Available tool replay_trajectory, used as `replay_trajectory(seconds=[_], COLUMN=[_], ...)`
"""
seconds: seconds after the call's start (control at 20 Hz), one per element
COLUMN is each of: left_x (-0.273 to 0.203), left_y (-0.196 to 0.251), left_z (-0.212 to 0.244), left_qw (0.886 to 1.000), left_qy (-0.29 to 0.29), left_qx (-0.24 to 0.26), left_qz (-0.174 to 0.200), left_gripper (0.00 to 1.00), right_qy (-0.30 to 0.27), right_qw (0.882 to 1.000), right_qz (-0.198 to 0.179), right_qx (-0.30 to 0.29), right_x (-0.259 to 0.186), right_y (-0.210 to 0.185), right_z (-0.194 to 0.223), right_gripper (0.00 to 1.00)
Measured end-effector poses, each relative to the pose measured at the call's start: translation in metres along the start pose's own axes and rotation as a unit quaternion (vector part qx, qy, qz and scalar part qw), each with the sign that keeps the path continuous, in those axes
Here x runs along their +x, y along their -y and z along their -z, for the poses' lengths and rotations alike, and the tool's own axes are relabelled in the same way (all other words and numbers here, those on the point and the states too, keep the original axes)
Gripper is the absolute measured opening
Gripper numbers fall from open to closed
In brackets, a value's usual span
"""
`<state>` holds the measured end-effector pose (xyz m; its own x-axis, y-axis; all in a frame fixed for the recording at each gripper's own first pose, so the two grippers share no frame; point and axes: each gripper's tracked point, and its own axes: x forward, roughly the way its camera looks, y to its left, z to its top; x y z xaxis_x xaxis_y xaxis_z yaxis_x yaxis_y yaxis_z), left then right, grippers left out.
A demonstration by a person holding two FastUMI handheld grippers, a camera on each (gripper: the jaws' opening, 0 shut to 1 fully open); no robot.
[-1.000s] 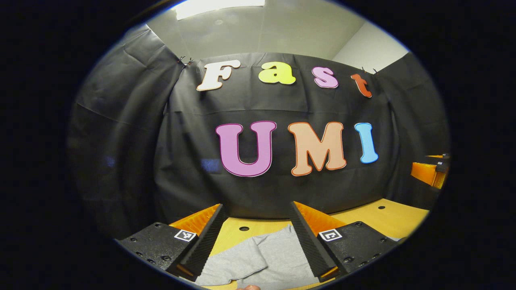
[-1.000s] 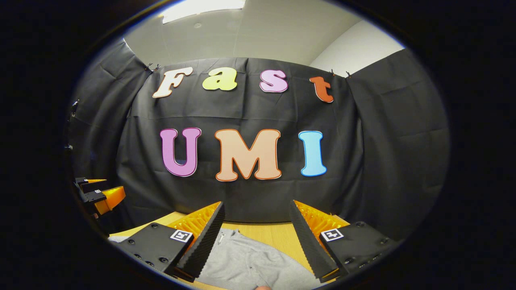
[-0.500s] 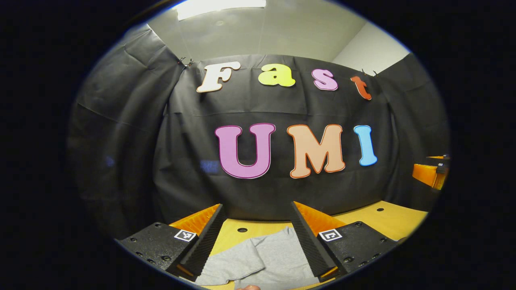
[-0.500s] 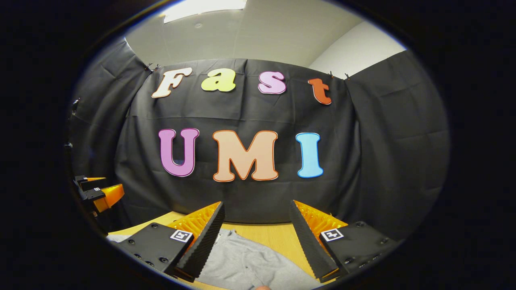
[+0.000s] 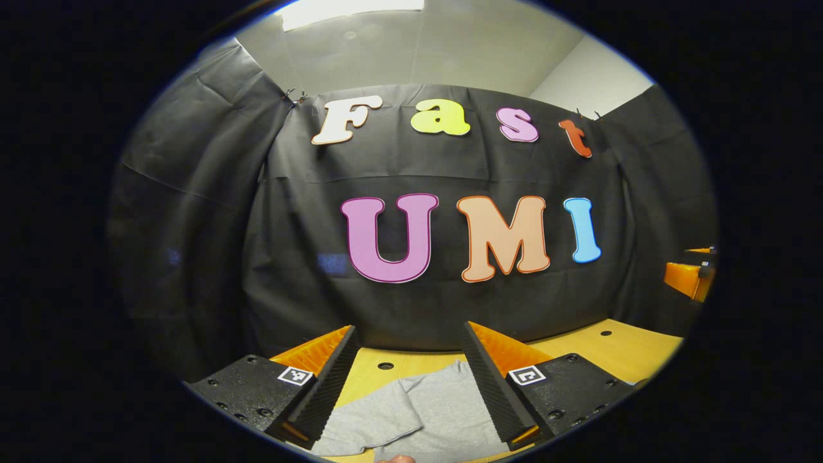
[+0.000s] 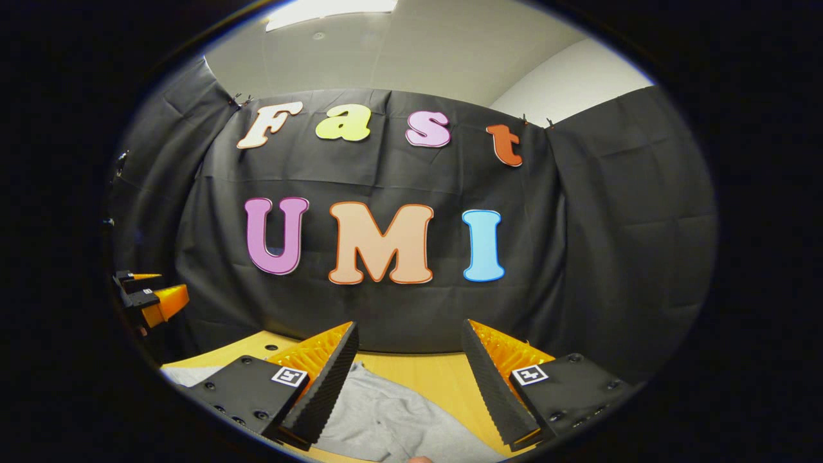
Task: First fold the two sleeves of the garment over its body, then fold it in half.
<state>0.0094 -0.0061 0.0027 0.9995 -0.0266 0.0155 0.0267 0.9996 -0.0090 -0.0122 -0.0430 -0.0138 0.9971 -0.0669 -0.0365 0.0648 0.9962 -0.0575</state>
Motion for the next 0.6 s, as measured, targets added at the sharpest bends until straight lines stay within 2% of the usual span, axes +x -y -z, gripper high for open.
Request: replay_trajectory(seconds=[0.15,0.35,0.6], left_x=[0.003,0.009,0.015], left_y=[0.005,0.013,0.028], left_z=[0.000,-0.002,-0.002], left_qw=[1.000,1.000,1.000], left_qy=[0.000,0.000,-0.003], left_qx=[0.003,0.003,0.004], left_qz=[0.008,0.017,0.029], left_gripper=[0.94,0.94,0.94], right_qy=[-0.025,-0.055,-0.113], right_qw=[0.999,0.996,0.988], right_qz=[0.028,0.062,0.096], right_qx=[-0.017,-0.033,-0.037], right_x=[-0.002,-0.009,-0.024], right_y=[0.035,0.083,0.133], right_z=[0.015,0.034,0.076], right_gripper=[0.97,0.99,0.99])
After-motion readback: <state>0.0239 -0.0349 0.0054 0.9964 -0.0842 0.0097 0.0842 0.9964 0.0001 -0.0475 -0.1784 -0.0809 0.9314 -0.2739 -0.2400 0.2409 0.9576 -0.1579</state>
